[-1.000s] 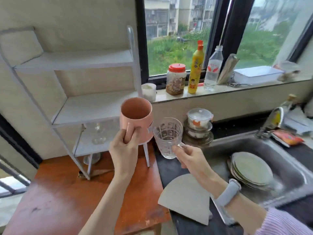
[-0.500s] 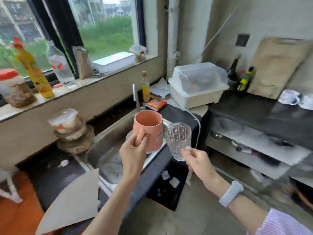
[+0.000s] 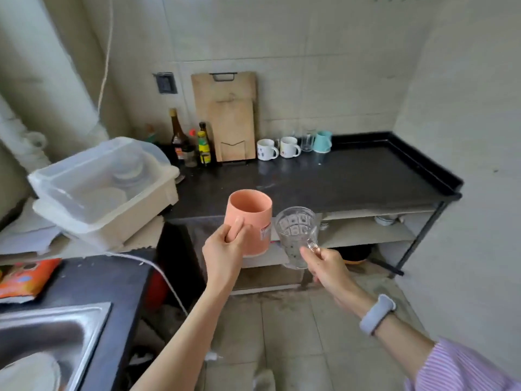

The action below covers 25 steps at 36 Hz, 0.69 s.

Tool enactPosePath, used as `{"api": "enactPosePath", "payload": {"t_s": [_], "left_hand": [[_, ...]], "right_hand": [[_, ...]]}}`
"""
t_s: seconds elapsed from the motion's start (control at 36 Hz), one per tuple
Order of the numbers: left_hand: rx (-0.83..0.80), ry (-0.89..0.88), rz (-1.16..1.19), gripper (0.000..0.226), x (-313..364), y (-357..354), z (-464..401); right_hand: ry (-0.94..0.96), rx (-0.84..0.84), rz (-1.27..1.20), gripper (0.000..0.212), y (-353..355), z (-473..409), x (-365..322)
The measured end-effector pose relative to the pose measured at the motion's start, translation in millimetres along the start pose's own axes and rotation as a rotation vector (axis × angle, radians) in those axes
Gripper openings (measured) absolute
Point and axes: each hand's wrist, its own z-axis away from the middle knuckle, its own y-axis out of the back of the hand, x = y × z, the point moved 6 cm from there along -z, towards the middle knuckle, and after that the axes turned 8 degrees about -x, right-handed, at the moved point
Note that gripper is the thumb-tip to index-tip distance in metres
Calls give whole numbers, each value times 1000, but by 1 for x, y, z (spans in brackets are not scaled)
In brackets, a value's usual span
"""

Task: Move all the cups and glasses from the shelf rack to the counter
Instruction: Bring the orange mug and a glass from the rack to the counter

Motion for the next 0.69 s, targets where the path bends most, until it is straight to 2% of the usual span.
{"api": "enactPosePath", "payload": {"t_s": [0.14,0.28,0.39,0.69], "left_hand": [[-98,-9,27,34,-7,-69,-81],[-191,61,69,26,-30,-125,-162],[-239,96,67,17,-42,-166,-221],[-309,208,58,18,-76,-278,-346]], "right_hand": [[-51,116,-8,41,45,-81,10],[-110,153,-99,40,71,-171,13],[-144,182,-128,40,90,-230,12],[-252,239,-186,39,148,-369,39]]}}
